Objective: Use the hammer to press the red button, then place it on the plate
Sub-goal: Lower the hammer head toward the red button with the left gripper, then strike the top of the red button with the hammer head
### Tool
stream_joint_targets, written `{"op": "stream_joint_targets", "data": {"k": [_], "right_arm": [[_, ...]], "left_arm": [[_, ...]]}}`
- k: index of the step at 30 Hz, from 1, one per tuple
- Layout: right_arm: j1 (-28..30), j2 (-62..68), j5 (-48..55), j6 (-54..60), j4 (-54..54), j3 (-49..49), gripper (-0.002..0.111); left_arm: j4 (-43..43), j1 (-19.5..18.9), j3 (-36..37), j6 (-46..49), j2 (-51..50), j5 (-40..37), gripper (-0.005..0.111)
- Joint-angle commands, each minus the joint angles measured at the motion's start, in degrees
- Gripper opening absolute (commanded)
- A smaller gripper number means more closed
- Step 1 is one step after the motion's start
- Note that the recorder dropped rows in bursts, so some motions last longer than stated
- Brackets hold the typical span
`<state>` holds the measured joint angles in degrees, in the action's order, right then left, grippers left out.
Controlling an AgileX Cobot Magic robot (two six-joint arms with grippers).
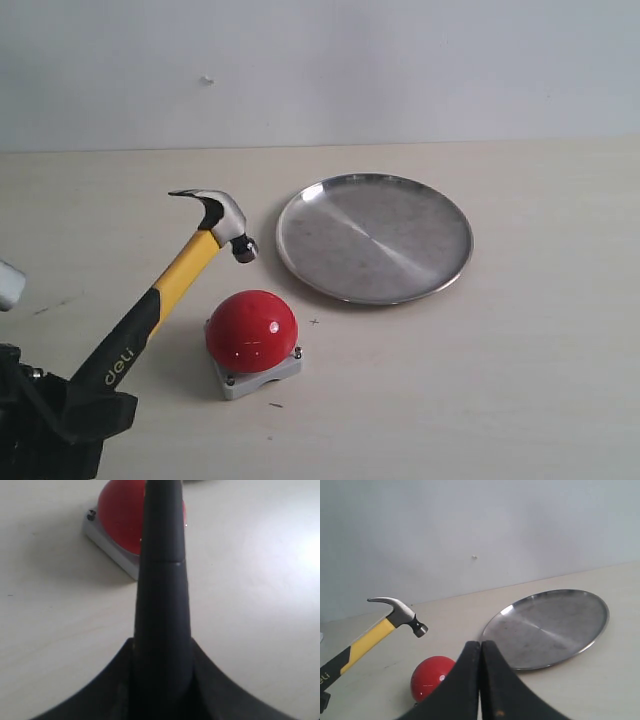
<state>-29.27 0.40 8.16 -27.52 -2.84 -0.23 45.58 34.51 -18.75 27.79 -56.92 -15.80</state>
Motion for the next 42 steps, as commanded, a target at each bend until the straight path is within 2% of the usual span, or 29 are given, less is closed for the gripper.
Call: {"op": "stream_joint_targets", "data": {"k": [1, 8, 25, 29, 31, 34, 38, 42], "right_arm": [[-0.01, -0.24, -0.52, 0.37, -0.16, 0.23, 0.000], [-0.01, -0.24, -0.52, 0.37, -0.16, 0.23, 0.000], [-0.01, -0.24, -0.52, 0.37, -0.27, 0.23, 0.000], [-0.01, -0.24, -0.52, 0.37, -0.27, 0.23, 0.000], [-0.01, -0.24, -0.52, 0.37, -0.27, 0.23, 0.000], [-0.01, -0.24, -0.52, 0.37, -0.27, 0.23, 0.000], [-0.01, -0.24, -0.52, 0.37, -0.17, 0.23, 0.000], [-0.01, -0.24, -0.52, 0.37, -0.17, 0.23, 0.000]], "left_arm": [[-1.62, 0.07, -0.54, 0.46, 3.80, 4.94, 0.000], [-3.35, -2.54, -0.55, 0.32, 4.95, 4.42, 0.000], [-3.63, -2.53, -0.55, 1.75, 4.95, 3.49, 0.000], [-5.87, -2.53, -0.55, 0.89, 4.95, 4.16, 0.000], [-11.44, -2.53, -0.55, -4.54, 4.95, 5.16, 0.000], [-28.57, -2.53, -0.55, -23.15, 5.20, 6.52, 0.000], [-44.95, -2.25, -0.55, -42.80, 5.44, 7.99, 0.000], [-59.30, 0.69, -0.55, -59.63, 5.44, 8.11, 0.000]]}}
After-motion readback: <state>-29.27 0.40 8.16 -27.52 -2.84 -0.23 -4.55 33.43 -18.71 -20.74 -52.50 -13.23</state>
